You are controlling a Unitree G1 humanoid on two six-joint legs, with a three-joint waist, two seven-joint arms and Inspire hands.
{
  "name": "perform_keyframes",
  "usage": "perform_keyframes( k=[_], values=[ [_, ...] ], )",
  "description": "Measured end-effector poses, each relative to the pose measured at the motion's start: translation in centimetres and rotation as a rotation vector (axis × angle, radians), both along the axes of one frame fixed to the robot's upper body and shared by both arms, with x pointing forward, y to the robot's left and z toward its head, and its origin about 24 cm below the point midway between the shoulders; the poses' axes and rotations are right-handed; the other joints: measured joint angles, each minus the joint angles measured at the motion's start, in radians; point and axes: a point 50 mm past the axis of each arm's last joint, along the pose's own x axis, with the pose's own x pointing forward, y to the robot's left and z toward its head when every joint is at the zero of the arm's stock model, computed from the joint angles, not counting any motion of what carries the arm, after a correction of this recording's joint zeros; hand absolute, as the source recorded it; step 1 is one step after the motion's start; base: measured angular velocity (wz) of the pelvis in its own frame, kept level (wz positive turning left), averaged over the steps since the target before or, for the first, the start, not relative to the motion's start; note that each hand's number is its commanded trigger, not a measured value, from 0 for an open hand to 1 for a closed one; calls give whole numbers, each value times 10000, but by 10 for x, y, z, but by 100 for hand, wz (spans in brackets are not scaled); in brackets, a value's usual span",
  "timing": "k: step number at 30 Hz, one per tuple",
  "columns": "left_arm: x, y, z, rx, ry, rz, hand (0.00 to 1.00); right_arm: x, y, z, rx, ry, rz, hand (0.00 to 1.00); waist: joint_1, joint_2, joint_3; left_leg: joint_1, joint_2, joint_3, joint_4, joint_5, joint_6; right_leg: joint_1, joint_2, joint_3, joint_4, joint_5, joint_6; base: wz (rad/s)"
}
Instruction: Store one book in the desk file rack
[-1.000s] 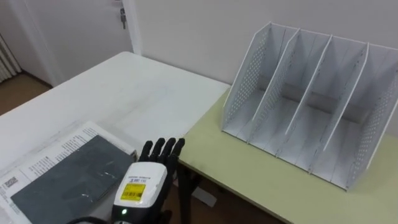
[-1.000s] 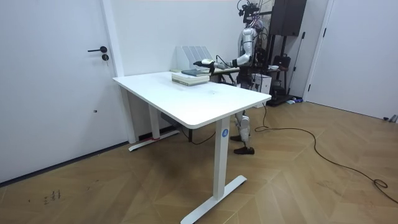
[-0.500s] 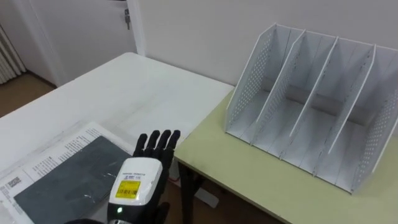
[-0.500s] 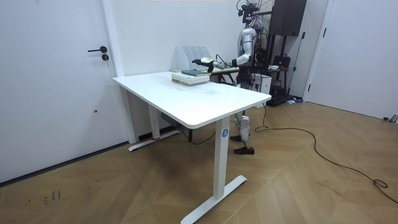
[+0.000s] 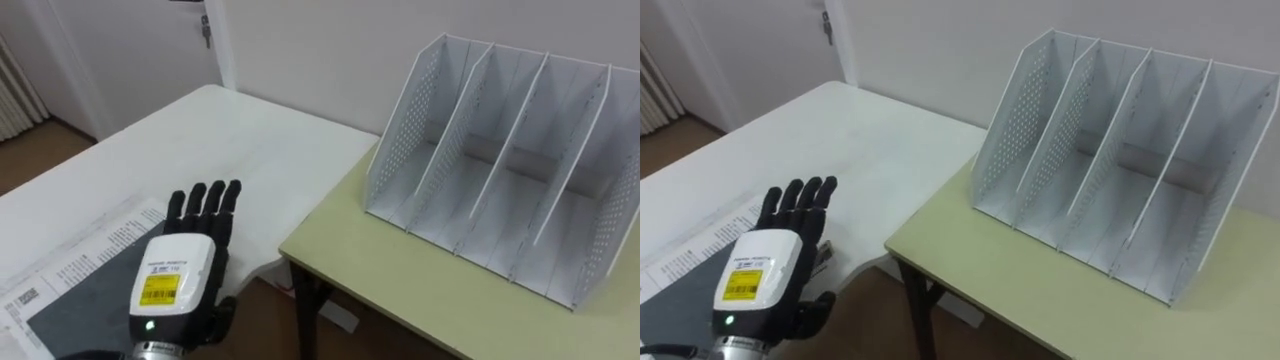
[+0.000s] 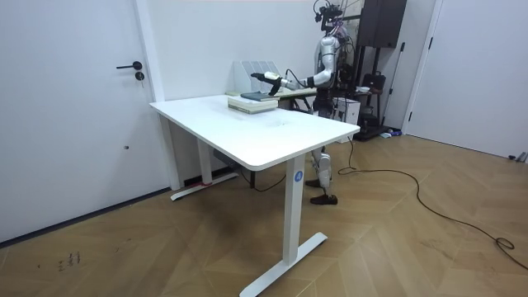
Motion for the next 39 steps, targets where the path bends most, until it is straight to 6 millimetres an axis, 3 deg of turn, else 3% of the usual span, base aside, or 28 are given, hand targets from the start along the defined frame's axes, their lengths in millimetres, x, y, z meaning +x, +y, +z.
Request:
perform_keyframes(
  k=[20,30,39],
  values=[
    [-1,20,-7,-7,251,848,0,-5,-2,0,-41,156,57,0,309,64,36,160,-10,-5,27,0,0,149,7,31,-3,0,-1,1],
    [-5,29,-29,31,1373,1641,0,-7,-4,1,-34,294,-47,0,301,21,47,145,-8,38,21,-1,0,124,2,49,0,0,-1,-1],
    [-7,33,-35,-444,1935,1984,0,-4,-5,1,-93,253,-39,0,326,72,12,152,-9,111,21,-1,0,114,0,96,7,-1,0,0]
  ],
)
